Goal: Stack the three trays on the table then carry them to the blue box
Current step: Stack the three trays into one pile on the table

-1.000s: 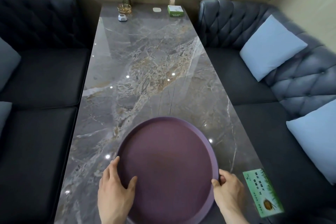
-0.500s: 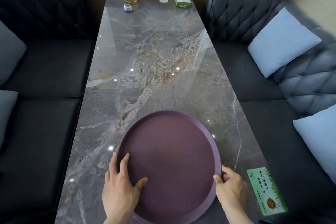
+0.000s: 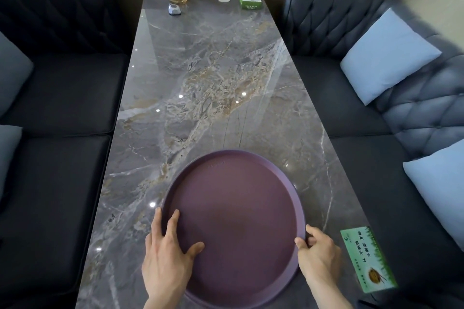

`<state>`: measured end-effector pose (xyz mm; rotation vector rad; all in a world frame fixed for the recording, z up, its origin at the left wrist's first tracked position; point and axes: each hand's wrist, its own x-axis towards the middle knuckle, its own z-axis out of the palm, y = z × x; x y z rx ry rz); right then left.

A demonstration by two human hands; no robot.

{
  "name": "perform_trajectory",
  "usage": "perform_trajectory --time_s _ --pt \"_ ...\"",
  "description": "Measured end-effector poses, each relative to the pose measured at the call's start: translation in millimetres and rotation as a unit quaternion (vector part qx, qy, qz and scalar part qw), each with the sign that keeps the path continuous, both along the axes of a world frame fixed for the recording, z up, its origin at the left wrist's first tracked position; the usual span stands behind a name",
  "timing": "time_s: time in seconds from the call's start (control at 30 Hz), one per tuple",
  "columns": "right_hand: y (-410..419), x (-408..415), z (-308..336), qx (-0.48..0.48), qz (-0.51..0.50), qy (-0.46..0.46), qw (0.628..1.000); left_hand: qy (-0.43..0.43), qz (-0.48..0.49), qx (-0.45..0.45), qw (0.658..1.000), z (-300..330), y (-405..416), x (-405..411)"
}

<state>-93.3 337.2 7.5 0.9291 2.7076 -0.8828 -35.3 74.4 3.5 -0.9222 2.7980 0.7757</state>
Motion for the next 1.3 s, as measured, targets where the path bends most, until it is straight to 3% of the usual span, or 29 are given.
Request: perform_trajectory --time_s 0.63,0.77,0.83,0.93,1.3 --pt "3 0 -6 0.028 0.012 0.001 1.000 -0.010 -0.058 -0.026 0.998 -1 -2 -3" --pt "-1 9 -12 0.158 0.177 0.005 0.971 -0.041 -0.110 -0.087 0.989 -6 -3 -4" --pt "-12 17 -16 0.174 0.280 0.053 0.943 -0.023 -0.166 -0.118 0.979 -13 -2 -5" --pt "-28 26 -25 0.183 0.378 0.029 0.907 -0.025 -0.234 -0.125 0.964 -21 7 -5" --pt "-32 24 -31 0.180 0.402 -0.002 0.898 -0.038 -0.229 -0.094 0.968 -24 11 -9"
